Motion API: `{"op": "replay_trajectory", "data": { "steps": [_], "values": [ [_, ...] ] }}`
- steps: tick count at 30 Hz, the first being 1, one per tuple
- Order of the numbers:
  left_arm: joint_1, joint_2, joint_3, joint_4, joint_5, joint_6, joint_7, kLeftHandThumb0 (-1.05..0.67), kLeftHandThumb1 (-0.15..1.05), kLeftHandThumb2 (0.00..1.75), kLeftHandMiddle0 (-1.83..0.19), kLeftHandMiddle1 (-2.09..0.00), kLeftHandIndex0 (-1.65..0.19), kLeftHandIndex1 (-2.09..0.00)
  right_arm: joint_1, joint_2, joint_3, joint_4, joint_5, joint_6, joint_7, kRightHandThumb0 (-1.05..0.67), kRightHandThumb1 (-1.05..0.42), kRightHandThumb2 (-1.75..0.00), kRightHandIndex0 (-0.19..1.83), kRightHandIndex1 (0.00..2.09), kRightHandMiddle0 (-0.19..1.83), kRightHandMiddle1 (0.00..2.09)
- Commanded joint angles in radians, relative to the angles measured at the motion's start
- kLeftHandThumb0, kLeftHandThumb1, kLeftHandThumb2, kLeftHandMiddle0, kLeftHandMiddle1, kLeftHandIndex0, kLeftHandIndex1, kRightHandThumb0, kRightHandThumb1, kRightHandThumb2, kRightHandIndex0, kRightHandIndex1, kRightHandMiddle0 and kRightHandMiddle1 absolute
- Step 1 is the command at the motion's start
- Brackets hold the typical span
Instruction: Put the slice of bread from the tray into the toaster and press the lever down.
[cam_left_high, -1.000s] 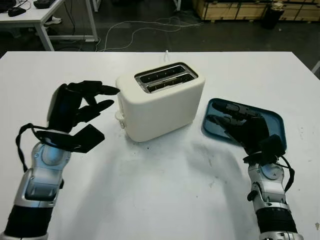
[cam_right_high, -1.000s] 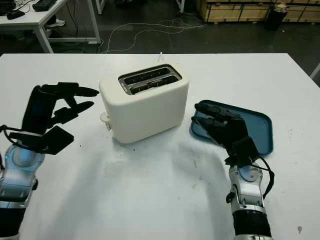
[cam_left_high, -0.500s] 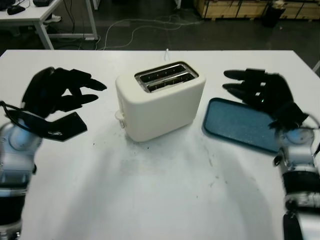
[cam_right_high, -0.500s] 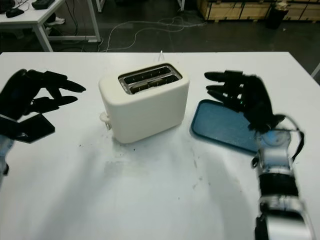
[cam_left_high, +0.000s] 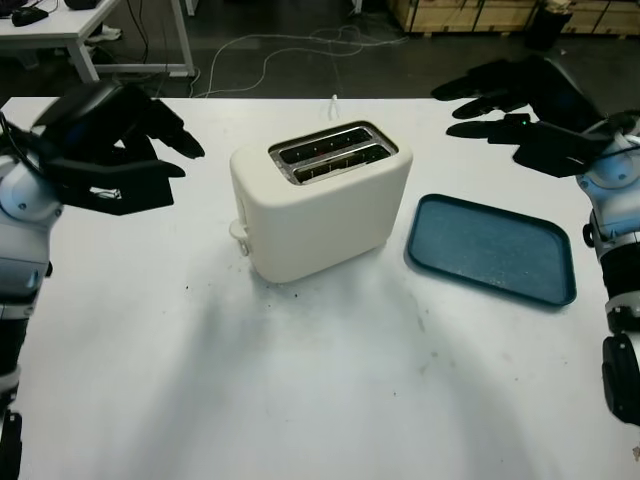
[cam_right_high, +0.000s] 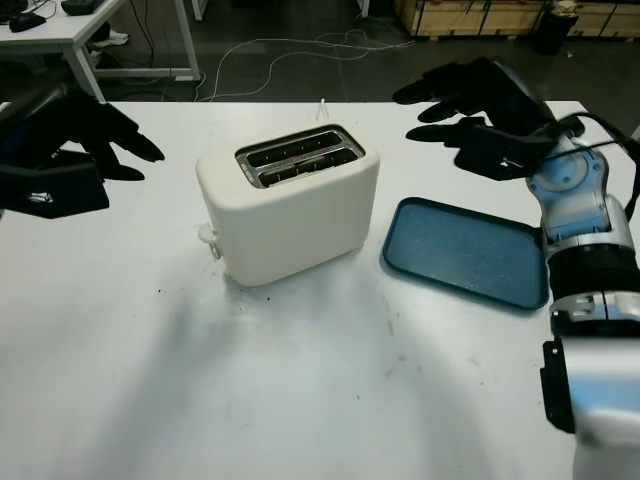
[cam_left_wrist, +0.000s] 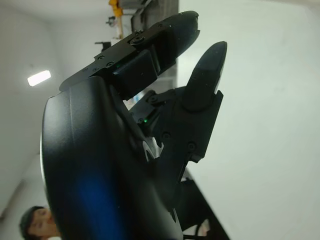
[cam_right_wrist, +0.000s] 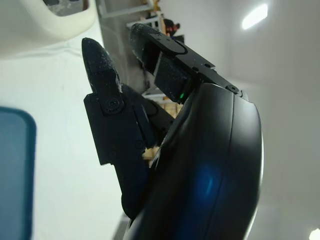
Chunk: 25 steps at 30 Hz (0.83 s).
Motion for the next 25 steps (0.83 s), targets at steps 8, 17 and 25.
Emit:
{"op": "replay_trajectory", "data": {
  "steps": [8, 17, 25],
  "values": [
    [0.008, 0.003, -0.005, -0.015, 0.015, 0.05, -0.026, -0.32, 0.76, 0.0, -1.04, -0.78, -1.23, -0.02, -0.061, -0.037, 0.063, -0.022, -0.075, 0.036, 0.017, -0.51, -0.8, 0.0, 1.06, 0.01, 0.94, 0.0],
    [0.018, -0.01, -0.004, -0.026, 0.009, 0.054, -0.016, -0.31, 0.77, 0.0, -1.0, -0.87, -1.23, -0.02, -0.058, -0.047, 0.068, -0.013, -0.075, 0.021, 0.003, -0.5, -0.79, 0.0, 1.06, 0.01, 0.96, 0.01],
    [0.028, -0.02, -0.008, -0.036, 0.01, 0.062, -0.018, -0.32, 0.77, 0.0, -0.97, -0.88, -1.22, -0.02, -0.054, -0.051, 0.074, -0.015, -0.084, 0.01, -0.006, -0.51, -0.81, -0.01, 1.07, 0.01, 0.95, 0.0]
  ]
}}
